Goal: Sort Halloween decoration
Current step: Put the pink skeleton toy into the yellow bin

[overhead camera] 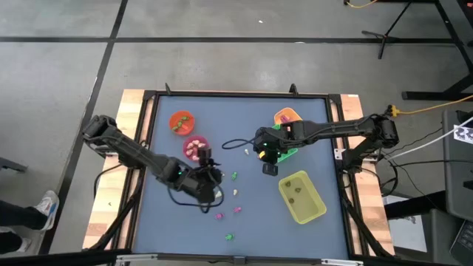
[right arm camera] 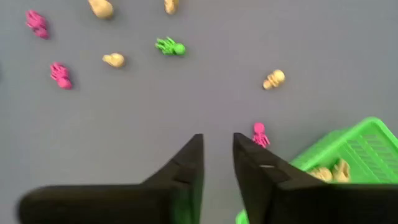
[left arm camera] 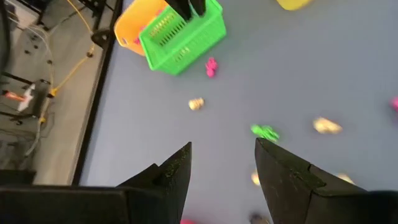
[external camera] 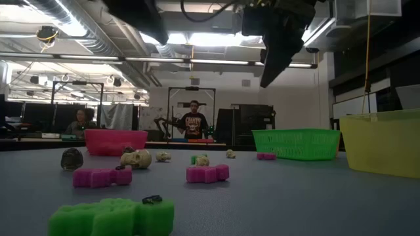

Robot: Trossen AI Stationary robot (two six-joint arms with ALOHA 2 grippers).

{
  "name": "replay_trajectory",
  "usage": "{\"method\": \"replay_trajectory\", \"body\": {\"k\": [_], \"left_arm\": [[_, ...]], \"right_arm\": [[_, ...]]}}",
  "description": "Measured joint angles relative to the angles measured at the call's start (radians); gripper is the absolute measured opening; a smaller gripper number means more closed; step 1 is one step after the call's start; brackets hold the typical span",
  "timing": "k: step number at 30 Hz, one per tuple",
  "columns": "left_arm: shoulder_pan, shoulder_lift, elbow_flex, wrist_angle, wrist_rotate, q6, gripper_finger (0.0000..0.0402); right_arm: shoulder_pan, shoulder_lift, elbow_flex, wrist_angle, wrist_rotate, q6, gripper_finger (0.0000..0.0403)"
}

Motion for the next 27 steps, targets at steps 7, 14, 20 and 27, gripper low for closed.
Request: {"method": "replay_trajectory", "body": {"k": [7,14,20,27], "left_arm": [[-0.097,-0.075,-0.138,0.007,-0.008,-0.126,0.0160],[-0.152,-0.116,-0.289,0.123,-0.090,-0.256,0.0160],[-0.163,-0.119,-0.399,0.234,-0.112,-0.323,0.0160],[-0.163,-0.118,-0.448,0.299,-0.110,-0.346,0.0160]], "right_arm": [[-0.002,0.016,0.000,0.071,0.011,-0.042,0.0163],[-0.002,0.118,0.000,0.137,0.032,-0.158,0.0183],[-0.002,0.214,0.000,0.114,0.129,-0.187,0.0184],[-0.004,0.293,0.000,0.110,0.195,-0.187,0.0184]]}}
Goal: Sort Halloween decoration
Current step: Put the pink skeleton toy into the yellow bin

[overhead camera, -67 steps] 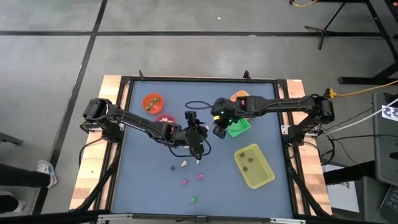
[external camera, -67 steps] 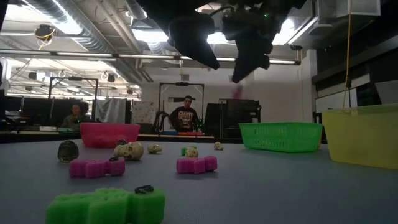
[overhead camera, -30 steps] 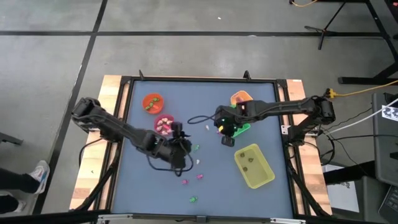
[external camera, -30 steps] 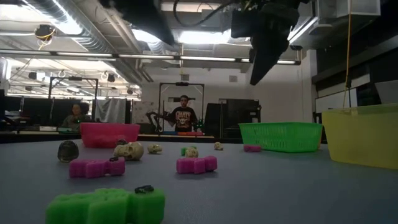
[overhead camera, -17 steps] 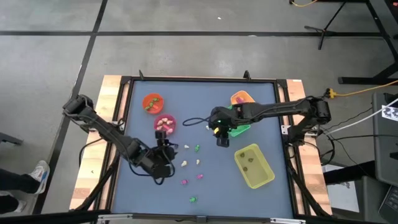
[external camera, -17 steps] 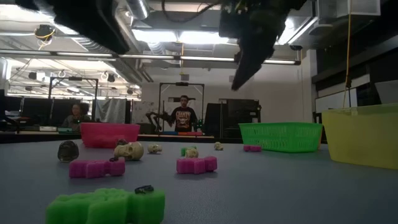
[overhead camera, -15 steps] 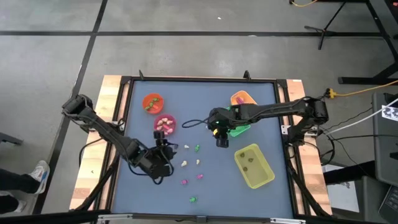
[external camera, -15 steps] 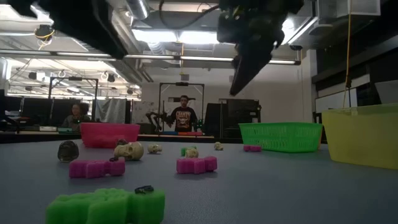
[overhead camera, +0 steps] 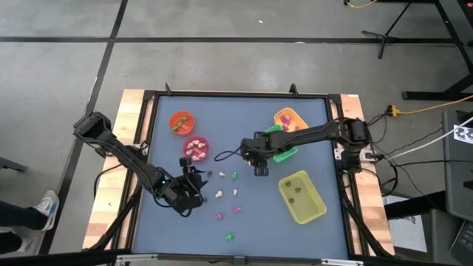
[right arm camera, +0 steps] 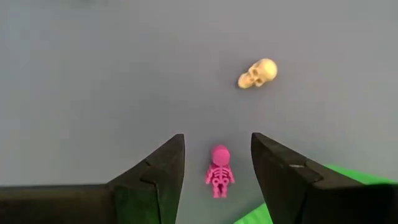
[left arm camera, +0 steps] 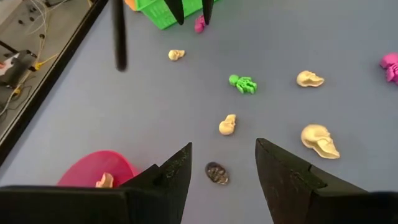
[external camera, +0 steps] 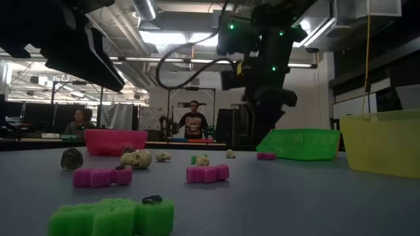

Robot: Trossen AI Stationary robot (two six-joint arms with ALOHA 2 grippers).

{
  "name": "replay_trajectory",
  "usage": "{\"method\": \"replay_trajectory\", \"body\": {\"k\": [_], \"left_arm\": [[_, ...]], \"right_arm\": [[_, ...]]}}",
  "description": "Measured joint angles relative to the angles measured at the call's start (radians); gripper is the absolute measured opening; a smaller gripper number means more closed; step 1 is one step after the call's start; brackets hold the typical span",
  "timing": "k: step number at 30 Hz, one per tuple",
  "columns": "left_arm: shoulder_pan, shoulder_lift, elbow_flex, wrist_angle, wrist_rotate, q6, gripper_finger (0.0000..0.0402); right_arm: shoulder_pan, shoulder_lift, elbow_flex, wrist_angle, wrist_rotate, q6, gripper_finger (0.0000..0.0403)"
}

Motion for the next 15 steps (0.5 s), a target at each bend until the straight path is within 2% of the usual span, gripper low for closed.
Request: {"method": "replay_trajectory", "body": {"k": [7,15], "left_arm": [[0.000,0.000,0.000,0.004,0.004,0.000,0.0160],[0.000,0.000,-0.001,0.013,0.005,0.000,0.0160]], "right_arm": [[-0.031,0.030,0.000,-0.027,0.009,0.009,0.0184],[-0.053,0.031,0.000,-0.052,-0.035,0.008,0.0184]]}}
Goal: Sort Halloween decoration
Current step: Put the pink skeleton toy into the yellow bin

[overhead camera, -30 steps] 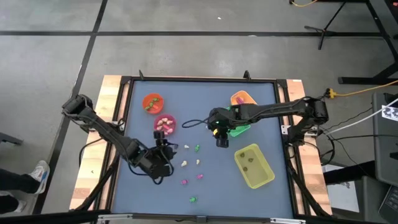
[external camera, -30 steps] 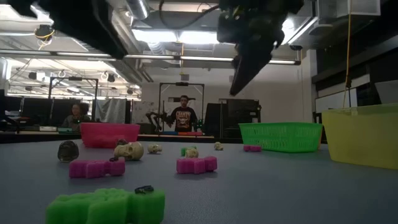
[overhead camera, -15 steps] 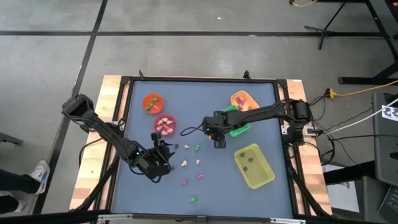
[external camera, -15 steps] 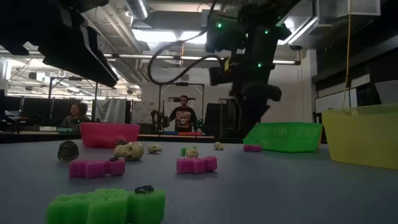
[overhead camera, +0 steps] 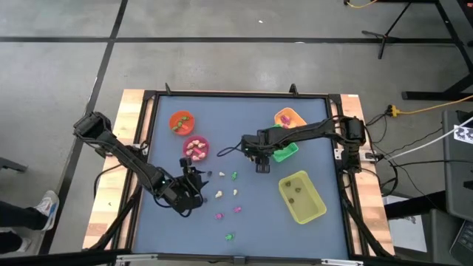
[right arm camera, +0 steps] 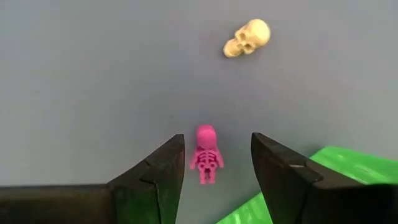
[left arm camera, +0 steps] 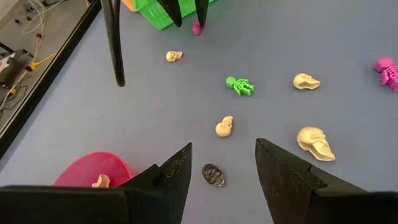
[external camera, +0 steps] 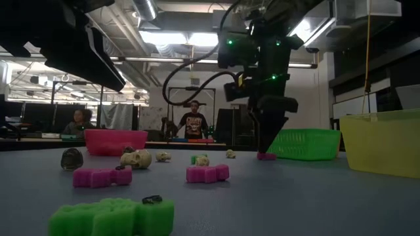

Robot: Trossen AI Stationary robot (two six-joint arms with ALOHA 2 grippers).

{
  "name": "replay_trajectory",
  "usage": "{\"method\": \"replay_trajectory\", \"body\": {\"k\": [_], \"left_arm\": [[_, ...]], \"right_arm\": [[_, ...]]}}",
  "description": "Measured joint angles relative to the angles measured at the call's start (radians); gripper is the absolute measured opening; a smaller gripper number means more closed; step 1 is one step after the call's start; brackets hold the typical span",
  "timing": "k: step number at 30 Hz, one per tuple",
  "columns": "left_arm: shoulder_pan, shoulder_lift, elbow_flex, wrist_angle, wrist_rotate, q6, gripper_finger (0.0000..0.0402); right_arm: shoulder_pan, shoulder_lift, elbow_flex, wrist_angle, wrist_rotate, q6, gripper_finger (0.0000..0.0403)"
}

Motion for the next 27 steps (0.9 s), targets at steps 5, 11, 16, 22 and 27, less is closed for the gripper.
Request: {"method": "replay_trajectory", "body": {"k": [5,11,16,22,27], "left_arm": [[0.000,0.000,0.000,0.000,0.003,0.000,0.0160],[0.000,0.000,0.000,0.006,0.004,0.000,0.0160],[0.000,0.000,0.000,0.015,0.004,0.004,0.0160],[0.000,0.000,0.000,0.016,0.004,0.005,0.0160],[0.000,0.000,0.000,0.016,0.003,0.006,0.0160]], "right_arm": [[0.003,0.010,0.000,-0.007,-0.002,-0.001,0.0184],[0.002,0.037,0.000,-0.004,-0.011,-0.003,0.0184],[0.002,0.037,0.000,-0.003,-0.020,-0.002,0.0163],[0.003,0.037,0.000,-0.001,-0.028,-0.002,0.0102],[0.003,0.038,0.000,0.002,-0.024,-0.001,0.0052]]}}
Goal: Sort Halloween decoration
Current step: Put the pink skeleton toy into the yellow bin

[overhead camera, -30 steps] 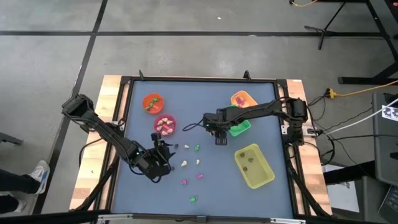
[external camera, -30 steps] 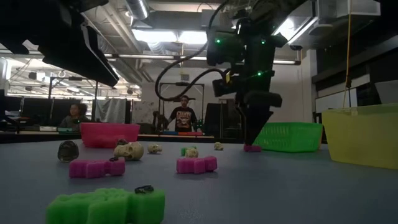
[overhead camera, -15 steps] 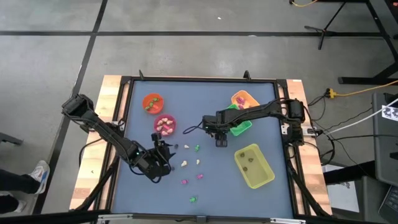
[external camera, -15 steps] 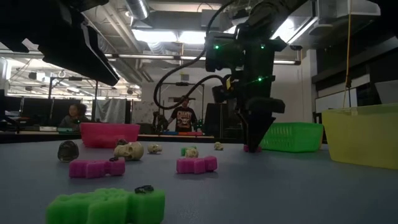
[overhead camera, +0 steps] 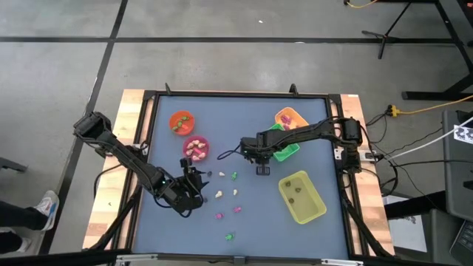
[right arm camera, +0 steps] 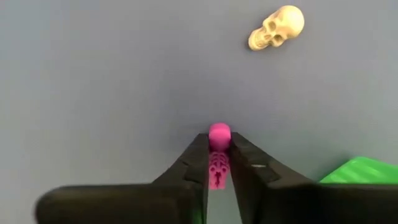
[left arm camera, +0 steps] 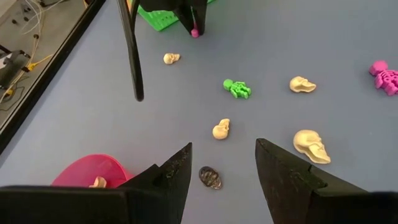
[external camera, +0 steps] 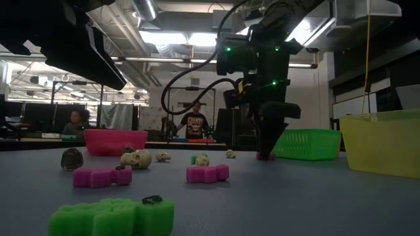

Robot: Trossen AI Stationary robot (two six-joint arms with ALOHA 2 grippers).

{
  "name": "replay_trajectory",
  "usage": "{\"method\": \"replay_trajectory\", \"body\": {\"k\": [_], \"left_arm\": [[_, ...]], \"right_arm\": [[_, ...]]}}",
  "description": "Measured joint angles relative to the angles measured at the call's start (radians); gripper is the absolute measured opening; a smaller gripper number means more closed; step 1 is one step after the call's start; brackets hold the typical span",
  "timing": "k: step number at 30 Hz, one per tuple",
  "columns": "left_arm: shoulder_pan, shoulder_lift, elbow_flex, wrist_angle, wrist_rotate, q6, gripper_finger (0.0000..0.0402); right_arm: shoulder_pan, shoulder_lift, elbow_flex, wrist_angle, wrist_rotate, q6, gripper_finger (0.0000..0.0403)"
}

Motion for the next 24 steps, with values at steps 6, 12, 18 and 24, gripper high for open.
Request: {"method": "replay_trajectory", "body": {"k": [6,12,18,24], "left_arm": [[0.000,0.000,0.000,0.000,0.000,0.001,0.0160],[0.000,0.000,0.000,0.000,0.000,0.001,0.0160],[0.000,0.000,0.000,0.000,0.000,0.001,0.0160],[0.000,0.000,0.000,0.000,0.000,0.001,0.0160]], "right_arm": [[0.000,0.000,0.000,0.000,0.004,0.000,0.0023],[0.000,0.000,0.002,-0.003,0.004,0.000,0.0038],[-0.001,0.001,0.083,-0.100,-0.026,0.001,0.0041],[-0.001,0.001,0.223,-0.260,-0.029,-0.011,0.0041]]}}
